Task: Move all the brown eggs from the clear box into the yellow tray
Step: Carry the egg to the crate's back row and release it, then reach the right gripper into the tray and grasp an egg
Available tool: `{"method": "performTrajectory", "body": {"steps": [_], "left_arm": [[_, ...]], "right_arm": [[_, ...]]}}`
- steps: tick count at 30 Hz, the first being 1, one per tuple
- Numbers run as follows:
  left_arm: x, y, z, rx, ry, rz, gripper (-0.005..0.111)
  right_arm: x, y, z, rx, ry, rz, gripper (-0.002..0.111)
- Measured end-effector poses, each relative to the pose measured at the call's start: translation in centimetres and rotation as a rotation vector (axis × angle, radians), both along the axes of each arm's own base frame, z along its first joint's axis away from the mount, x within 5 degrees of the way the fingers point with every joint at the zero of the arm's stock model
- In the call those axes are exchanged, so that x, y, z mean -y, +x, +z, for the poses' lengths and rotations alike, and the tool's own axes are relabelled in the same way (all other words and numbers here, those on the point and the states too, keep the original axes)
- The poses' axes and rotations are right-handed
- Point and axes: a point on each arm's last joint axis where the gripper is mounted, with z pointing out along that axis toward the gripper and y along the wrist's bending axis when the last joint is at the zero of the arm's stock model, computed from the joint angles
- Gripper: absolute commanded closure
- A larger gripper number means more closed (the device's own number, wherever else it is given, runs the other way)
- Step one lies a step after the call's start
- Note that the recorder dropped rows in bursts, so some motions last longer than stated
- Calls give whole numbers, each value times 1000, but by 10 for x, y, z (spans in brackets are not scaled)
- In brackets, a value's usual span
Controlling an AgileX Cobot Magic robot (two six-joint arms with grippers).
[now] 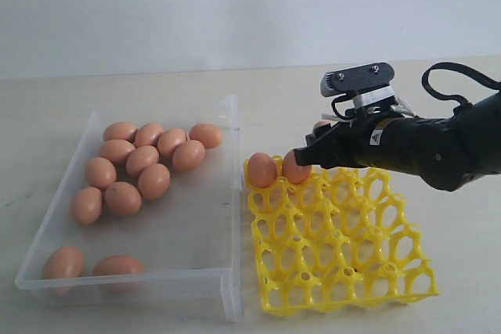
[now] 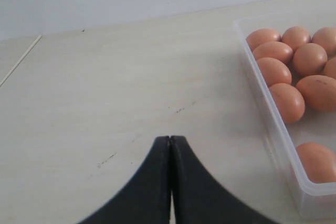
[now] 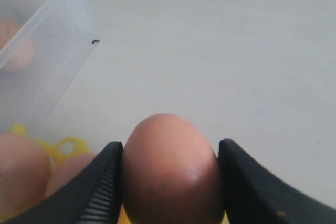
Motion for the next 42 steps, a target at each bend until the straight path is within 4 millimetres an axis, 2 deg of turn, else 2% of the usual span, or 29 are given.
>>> {"method": "performTrajectory", "body": {"steps": [7, 17, 20, 21, 24, 26, 30, 35, 39, 42], "left_arm": [[0, 0, 0, 0, 0, 0, 107], [0, 0, 0, 0, 0, 0, 107], [0, 0, 0, 0, 0, 0, 107], [0, 0, 0, 0, 0, 0, 107], [0, 0, 0, 0, 0, 0, 107], [0, 0, 0, 0, 0, 0, 107], [0, 0, 0, 0, 0, 0, 107], [0, 0, 0, 0, 0, 0, 107], [0, 0, 0, 0, 0, 0, 107], [0, 0, 0, 0, 0, 0, 107]], "right_arm": [[-1, 1, -11, -10, -3, -1, 107], [-3, 2, -19, -2, -6, 28, 91], [-4, 2, -19, -2, 5, 33, 75], [-4, 2, -19, -2, 5, 38, 67], [-5, 2, -19, -5, 13, 42, 50], [-5, 2, -19, -12, 29, 29, 46], [-4, 2, -16, -14, 39, 23, 46], [-2, -2, 4, -1, 31, 28, 48], [-7, -8, 39, -21, -10, 52, 67], [-29, -9, 68, -71, -63, 97, 84]]}}
